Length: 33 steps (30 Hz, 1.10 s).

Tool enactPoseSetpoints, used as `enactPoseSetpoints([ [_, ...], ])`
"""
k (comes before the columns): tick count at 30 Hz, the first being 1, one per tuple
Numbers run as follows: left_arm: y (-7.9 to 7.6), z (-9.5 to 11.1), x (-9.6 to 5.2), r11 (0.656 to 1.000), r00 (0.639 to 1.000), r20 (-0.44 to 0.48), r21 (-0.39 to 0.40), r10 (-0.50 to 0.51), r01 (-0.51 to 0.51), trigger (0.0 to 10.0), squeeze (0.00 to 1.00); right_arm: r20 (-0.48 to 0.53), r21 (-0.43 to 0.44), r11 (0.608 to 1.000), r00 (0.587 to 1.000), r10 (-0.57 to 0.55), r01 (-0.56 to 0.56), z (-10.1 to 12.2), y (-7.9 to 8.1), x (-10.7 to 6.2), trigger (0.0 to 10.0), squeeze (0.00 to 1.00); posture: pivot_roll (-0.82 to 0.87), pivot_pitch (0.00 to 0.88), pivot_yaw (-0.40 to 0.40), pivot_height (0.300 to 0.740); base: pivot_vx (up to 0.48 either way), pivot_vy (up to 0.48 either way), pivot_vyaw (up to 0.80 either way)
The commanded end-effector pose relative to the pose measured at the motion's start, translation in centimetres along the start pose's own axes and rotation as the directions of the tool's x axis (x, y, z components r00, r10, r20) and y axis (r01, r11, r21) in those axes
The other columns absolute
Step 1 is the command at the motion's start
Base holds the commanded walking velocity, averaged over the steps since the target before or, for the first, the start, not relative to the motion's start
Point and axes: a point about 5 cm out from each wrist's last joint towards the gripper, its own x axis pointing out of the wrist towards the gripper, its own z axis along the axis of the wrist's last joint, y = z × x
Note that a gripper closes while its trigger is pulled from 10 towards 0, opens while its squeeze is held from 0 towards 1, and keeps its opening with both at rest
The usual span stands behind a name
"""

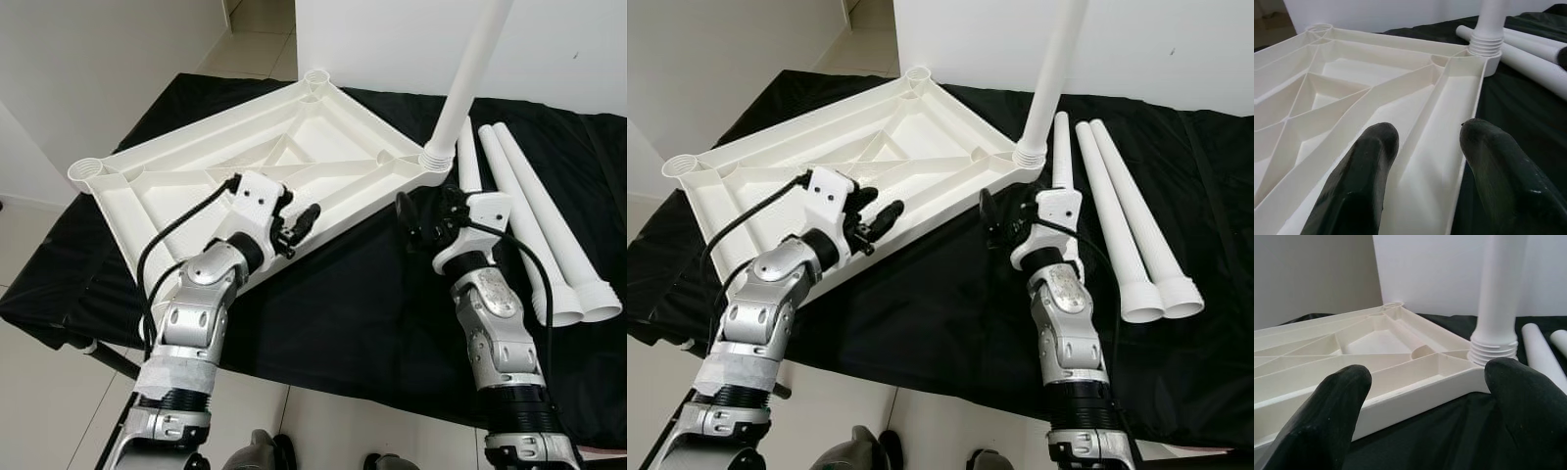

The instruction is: Building children table

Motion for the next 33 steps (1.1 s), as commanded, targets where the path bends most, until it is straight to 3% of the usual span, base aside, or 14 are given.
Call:
enactPoseSetpoints([
  [1, 1.4, 0.2, 0.0, 0.979, 0.979, 0.012, 0.01, 0.203, -0.203, 10.0, 0.0, 0.001, -0.029, 1.0, 1.0, 0.0, 0.0, 0.0, 0.2, 0.2, 10.0, 0.0, -0.11, 0.102, 0.064, 0.74, 0.0, 0.0, -0.72],
  [10, 2.9, 0.9, -0.1, 0.956, 0.954, 0.071, -0.022, 0.293, -0.292, 10.0, 0.0, 0.06, -0.082, 0.996, 0.998, -0.018, 0.023, 1.6, 0.2, 1.3, 10.0, 0.0, -0.11, 0.102, 0.071, 0.74, 0.0, 0.0, -0.75],
  [25, 3.8, 1.7, 0.1, 0.937, 0.93, 0.116, -0.067, 0.348, -0.342, 10.0, 0.0, 0.065, -0.106, 0.994, 0.997, -0.03, 0.037, 1.6, 0.0, 1.5, 10.0, 0.0, -0.11, 0.101, 0.077, 0.74, 0.0, 0.0, -0.75],
  [33, 4.1, 1.8, 0.1, 0.932, 0.925, 0.118, -0.079, 0.36, -0.353, 10.0, 0.0, 0.081, -0.106, 0.994, 0.996, -0.033, 0.041, 1.7, 0.0, 1.5, 10.0, 0.0, -0.11, 0.1, 0.081, 0.74, 0.0, 0.0, 0.0],
])
